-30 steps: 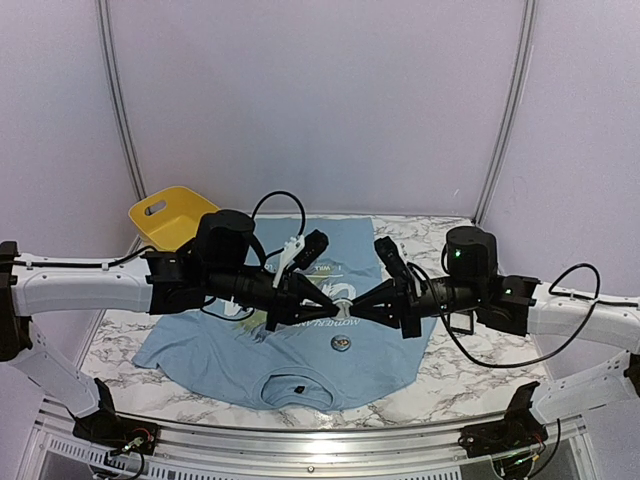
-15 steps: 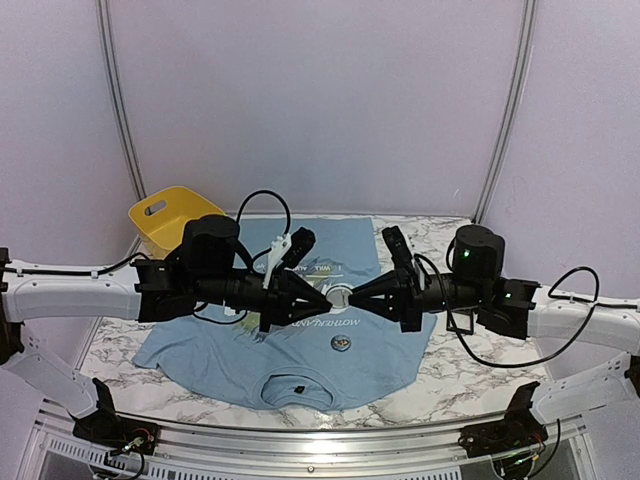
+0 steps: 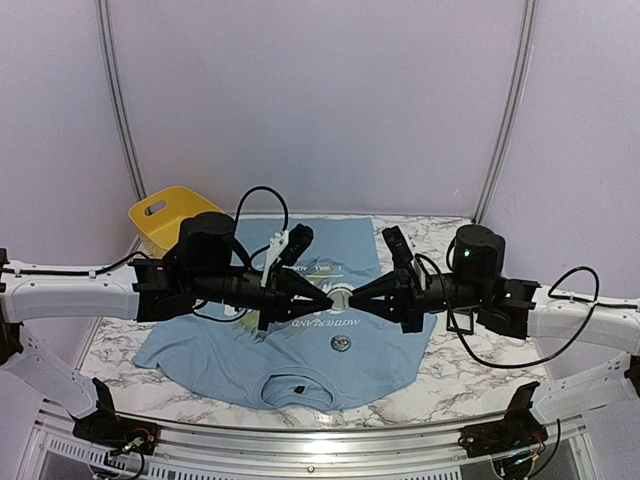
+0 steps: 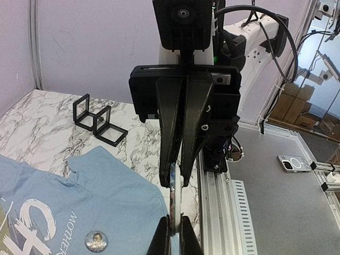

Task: Pin the brooch onto the clothing

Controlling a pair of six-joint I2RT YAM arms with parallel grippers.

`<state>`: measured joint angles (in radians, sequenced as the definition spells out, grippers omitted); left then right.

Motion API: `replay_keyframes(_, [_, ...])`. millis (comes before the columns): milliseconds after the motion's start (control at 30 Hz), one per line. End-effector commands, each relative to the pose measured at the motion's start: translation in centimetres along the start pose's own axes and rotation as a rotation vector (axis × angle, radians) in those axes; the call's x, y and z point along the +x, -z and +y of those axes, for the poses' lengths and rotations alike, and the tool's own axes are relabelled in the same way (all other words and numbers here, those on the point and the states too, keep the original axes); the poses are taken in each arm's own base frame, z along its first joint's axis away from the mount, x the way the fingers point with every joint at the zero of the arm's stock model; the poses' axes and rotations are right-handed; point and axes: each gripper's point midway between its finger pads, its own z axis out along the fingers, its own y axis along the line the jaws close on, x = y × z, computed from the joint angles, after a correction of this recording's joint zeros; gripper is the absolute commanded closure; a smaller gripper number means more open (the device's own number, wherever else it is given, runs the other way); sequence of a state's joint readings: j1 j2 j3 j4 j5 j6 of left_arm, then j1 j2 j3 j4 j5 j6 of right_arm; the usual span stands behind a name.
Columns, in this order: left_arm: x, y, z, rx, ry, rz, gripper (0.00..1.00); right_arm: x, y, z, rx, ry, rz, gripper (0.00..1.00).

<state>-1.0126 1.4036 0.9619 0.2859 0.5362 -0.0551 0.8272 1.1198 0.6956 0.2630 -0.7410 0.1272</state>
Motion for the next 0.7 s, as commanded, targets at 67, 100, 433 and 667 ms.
replay_keyframes(67, [-2.1, 1.2, -1.5, 0.04, -0.075, -0.065, 1.0, -1.8, -0.1, -0.2, 0.026, 0.018, -0.039, 0.77])
replay_keyframes(100, [-2.1, 1.2, -1.4, 0.036, -0.082, -0.066, 1.0, -1.9, -0.1, -0.2, 0.028, 0.014, -0.046, 0.66])
replay_keyframes(433, [-2.1, 1.2, -1.7, 0.039, -0.125, -0.068, 1.0, -2.2, -1.1, -0.7, 0.027, -0.02, -0.059, 0.58])
replay_keyframes(667, [-2.0, 1.3, -1.8, 0.037, -0.131, -0.068, 1.0, -3.2, -1.2, 0.3, -0.01, 0.01, -0.075, 0.55])
